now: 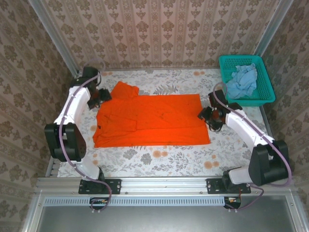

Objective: Fold and stack the t-shirts

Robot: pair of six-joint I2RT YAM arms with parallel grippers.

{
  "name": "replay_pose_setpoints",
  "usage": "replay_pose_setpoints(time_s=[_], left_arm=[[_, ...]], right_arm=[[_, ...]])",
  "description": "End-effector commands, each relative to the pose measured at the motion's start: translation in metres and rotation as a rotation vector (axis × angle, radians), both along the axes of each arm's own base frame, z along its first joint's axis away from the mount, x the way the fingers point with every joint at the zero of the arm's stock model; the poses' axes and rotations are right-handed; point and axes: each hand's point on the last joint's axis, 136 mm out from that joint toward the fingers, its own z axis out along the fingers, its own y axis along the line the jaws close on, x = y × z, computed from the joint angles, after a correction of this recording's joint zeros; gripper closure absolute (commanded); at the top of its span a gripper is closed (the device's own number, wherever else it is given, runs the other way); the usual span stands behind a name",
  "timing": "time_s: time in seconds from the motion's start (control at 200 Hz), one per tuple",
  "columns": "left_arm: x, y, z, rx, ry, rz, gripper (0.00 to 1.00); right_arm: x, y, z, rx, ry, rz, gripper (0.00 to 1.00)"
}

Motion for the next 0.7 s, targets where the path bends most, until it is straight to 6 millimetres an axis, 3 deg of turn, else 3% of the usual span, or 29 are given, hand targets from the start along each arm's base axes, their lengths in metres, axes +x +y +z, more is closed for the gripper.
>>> replay_pose_setpoints(time_s=[0.0, 0.1, 0.21, 0.415, 0.56, 0.695], left_arm=[[0.052, -0.015, 0.002, -0.037, -0.079, -0.111, 0.29], [0.096, -0.031, -0.006, -0.075, -0.120, -0.185, 0.29], [0.137, -0.047, -0.032, -0.119, -0.117, -0.259, 0.33], [0.204, -0.049, -0.071, -0.074, -0.161, -0.294, 0.34], [0.237, -0.054, -0.100, -0.069, -0.199, -0.276, 0.34], [0.252, -0.063, -0.111, -0.057, -0.252, -0.277, 0.34]], right_arm=[[0.068, -0.004, 0.016, -0.051, -0.179, 0.038, 0.41], [0.104, -0.010, 0.008, -0.068, -0.210, 0.034, 0.43], [0.134, -0.015, -0.005, -0.085, -0.198, 0.042, 0.46], [0.173, -0.015, -0.023, -0.159, -0.200, 0.122, 0.47], [0.195, -0.007, -0.038, -0.142, -0.187, 0.155, 0.47], [0.206, -0.004, -0.051, -0.150, -0.153, 0.170, 0.47]])
